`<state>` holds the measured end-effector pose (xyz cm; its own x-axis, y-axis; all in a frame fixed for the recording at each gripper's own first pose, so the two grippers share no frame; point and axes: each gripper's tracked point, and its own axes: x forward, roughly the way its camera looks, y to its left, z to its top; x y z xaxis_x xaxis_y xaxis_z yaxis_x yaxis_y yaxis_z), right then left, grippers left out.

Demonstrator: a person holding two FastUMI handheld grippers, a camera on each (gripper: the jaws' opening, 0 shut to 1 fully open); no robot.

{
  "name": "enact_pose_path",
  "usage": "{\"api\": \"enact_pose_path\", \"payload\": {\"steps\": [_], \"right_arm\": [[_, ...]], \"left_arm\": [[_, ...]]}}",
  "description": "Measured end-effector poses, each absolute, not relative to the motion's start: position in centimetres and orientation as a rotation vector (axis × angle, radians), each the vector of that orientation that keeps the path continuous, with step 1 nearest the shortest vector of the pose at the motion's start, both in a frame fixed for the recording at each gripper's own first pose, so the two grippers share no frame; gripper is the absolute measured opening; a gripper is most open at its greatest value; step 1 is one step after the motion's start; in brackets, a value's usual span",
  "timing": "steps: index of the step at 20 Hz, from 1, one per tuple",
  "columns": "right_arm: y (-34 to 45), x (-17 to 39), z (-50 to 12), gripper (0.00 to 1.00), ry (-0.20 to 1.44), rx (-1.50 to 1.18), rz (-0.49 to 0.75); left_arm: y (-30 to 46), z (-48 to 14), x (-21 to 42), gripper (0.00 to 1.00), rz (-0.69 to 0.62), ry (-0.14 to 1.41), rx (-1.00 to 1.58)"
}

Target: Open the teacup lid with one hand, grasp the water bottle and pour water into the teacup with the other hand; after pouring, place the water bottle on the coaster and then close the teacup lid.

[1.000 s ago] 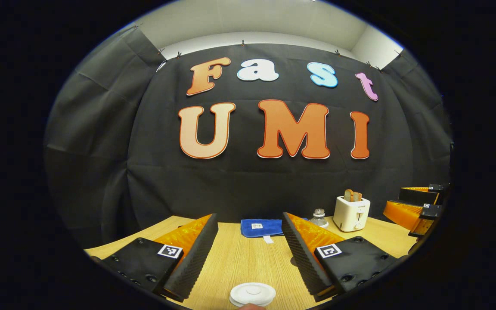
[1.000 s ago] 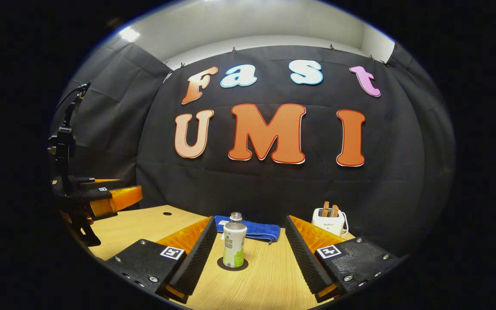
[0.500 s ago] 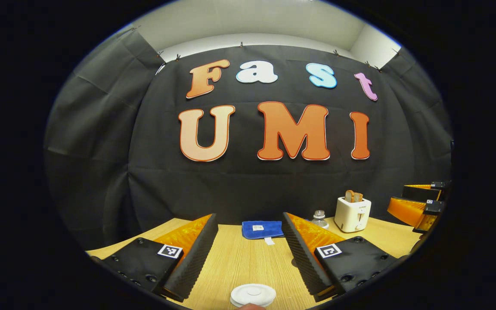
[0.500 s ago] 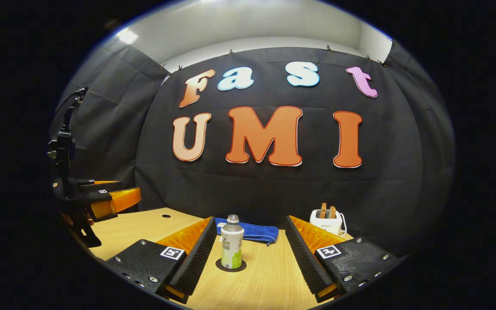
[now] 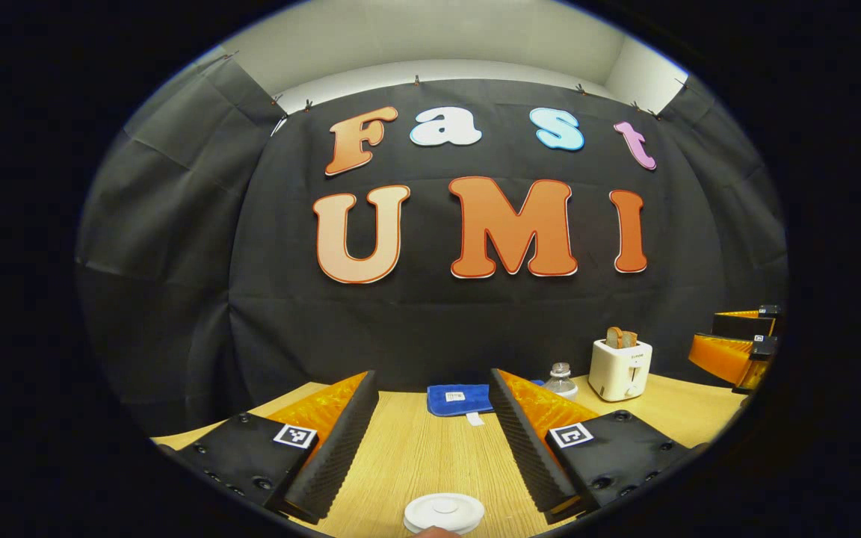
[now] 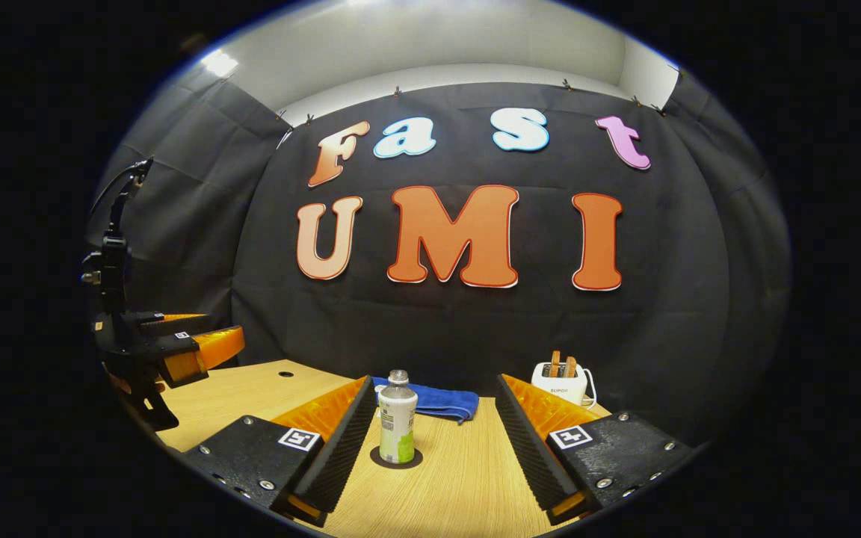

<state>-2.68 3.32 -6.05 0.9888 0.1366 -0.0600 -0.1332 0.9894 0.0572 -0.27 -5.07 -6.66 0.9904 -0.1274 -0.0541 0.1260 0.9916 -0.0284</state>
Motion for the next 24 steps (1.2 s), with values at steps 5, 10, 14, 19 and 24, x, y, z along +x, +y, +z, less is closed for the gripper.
{"api": "enact_pose_path", "payload": {"steps": [5, 10, 14, 19, 24], "right_arm": [[2.1, -3.2, -7.0, 0.96, 0.081, 0.055, 0.121], [1.1, -3.6, -6.6, 0.95, 0.081, 0.080, 0.122], [0.5, -3.9, -6.4, 0.96, 0.075, 0.080, 0.122], [0.5, -4.2, -5.7, 0.95, 0.061, 0.071, 0.125], [1.3, -4.0, -5.5, 0.95, 0.056, 0.069, 0.130]], "left_arm": [[-5.1, -7.7, -0.3, 0.97, -0.104, 0.082, -0.019], [-5.6, -6.7, -0.6, 0.95, -0.097, 0.038, 0.011], [-6.1, -5.8, -1.6, 0.95, -0.095, 0.025, 0.021], [-6.4, -5.2, -1.8, 0.95, -0.100, 0.011, 0.018], [-6.1, -4.8, -2.0, 0.97, -0.111, 0.003, 0.036]]}}
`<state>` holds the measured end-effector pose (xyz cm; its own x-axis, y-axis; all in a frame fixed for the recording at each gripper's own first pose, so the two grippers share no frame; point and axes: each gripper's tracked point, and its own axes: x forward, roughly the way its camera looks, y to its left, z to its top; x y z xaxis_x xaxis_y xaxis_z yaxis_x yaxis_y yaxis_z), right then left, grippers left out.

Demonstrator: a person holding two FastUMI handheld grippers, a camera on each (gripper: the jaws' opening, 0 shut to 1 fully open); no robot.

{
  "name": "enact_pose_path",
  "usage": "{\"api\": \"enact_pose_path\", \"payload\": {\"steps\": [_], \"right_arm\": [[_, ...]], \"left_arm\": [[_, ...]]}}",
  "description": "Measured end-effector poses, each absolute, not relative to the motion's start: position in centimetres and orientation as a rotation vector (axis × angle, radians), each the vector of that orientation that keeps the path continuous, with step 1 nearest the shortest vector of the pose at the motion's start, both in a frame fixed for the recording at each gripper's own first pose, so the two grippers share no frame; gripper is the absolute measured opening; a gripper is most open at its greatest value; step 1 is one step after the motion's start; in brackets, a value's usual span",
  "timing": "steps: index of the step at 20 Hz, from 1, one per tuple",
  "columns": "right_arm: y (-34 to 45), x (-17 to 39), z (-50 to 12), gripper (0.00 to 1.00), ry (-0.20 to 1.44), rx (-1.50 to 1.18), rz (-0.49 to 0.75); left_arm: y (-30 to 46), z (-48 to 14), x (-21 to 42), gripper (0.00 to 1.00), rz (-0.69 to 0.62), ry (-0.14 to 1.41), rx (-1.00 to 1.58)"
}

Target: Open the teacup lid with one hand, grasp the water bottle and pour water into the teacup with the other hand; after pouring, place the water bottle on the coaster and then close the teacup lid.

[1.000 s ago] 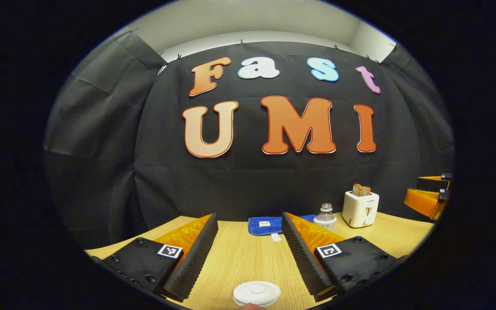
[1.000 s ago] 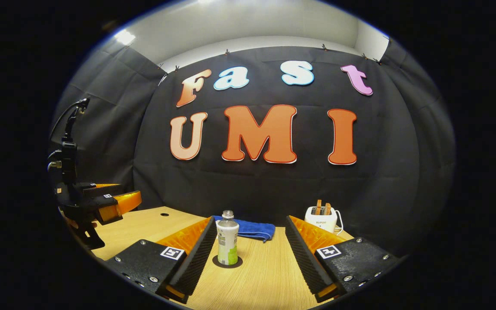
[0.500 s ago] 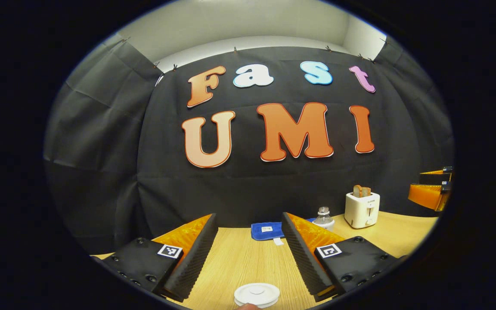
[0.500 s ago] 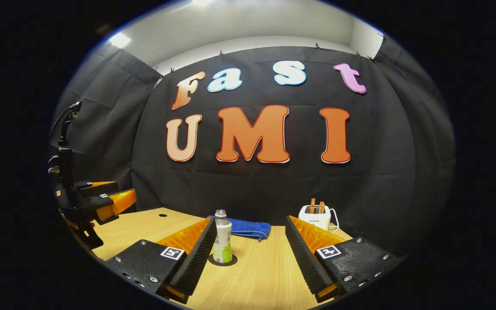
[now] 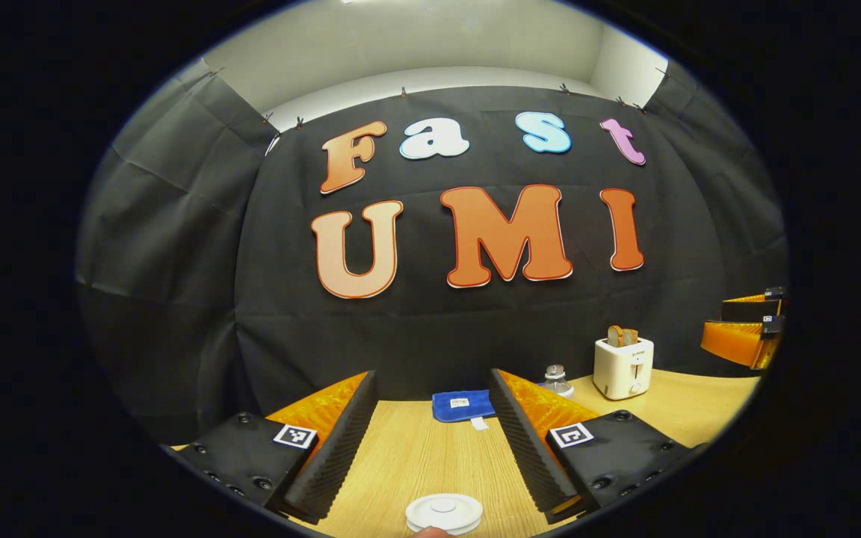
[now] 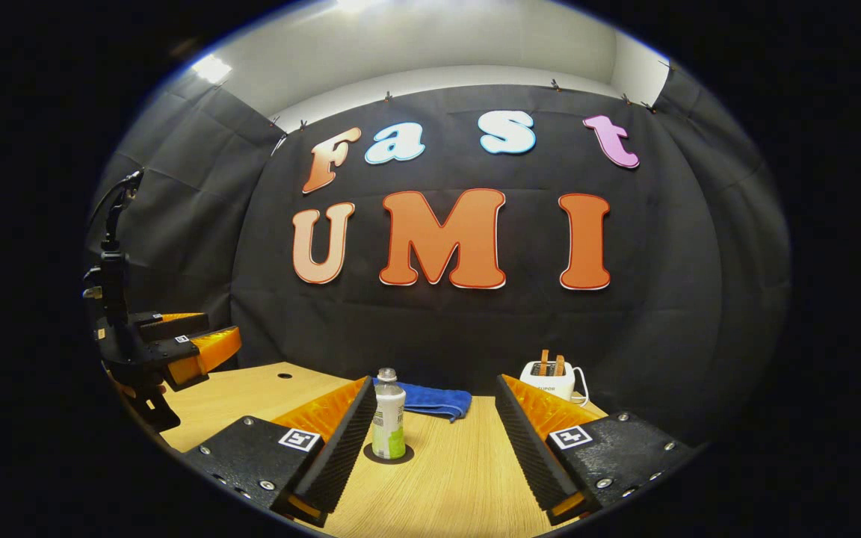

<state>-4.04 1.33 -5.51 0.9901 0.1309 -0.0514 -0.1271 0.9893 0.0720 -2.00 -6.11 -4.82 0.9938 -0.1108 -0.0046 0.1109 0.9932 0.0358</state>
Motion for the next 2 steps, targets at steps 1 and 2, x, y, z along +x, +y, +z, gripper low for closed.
{"api": "enact_pose_path", "payload": {"steps": [1, 2], "right_arm": [[1.47, -3.90, -5.45, 0.95, 0.054, 0.069, 0.131], [1.65, -3.89, -5.49, 0.96, 0.055, 0.064, 0.134]], "left_arm": [[-6.10, -4.76, -1.92, 0.95, -0.110, 0.000, 0.040], [-5.98, -4.64, -1.86, 0.97, -0.109, -0.003, 0.046]]}}
